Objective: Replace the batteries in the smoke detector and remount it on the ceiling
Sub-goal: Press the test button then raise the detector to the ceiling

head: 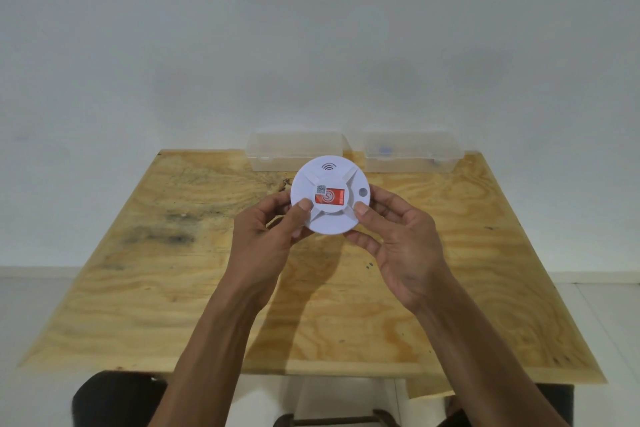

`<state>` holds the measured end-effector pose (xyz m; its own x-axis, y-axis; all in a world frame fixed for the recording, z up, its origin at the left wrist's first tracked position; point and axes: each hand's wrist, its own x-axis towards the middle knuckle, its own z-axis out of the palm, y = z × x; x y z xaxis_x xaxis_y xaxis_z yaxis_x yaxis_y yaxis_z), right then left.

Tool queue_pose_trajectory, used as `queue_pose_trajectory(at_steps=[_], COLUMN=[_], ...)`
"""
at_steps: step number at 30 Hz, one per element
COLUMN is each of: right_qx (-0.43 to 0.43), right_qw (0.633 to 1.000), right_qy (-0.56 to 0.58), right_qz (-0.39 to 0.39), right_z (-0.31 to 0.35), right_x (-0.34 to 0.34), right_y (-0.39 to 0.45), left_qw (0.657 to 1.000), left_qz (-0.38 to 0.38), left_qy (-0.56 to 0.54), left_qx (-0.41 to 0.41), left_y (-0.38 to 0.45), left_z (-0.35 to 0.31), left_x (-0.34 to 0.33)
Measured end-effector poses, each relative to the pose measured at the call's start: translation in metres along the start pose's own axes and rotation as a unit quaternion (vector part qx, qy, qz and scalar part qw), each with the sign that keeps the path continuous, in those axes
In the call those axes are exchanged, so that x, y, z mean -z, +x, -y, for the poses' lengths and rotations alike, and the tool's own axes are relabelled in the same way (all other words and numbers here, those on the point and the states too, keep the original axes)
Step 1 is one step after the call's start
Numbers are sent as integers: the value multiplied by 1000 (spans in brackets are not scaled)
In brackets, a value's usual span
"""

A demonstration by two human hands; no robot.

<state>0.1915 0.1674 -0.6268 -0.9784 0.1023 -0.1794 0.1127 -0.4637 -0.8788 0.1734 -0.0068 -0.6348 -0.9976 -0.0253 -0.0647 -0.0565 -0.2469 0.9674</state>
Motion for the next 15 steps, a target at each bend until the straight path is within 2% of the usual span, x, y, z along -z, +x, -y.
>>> queue_pose_trajectory(at_steps=[15], right_qx=[4], right_qw=[1000], right_qy=[4], right_qz=[-3], right_z=[0], right_x=[-1], right_y=[-1], left_qw=[1000], left_qz=[1], left_qy=[-5], left_qx=[4], left_y=[-2], left_z=[1], left_x=[0])
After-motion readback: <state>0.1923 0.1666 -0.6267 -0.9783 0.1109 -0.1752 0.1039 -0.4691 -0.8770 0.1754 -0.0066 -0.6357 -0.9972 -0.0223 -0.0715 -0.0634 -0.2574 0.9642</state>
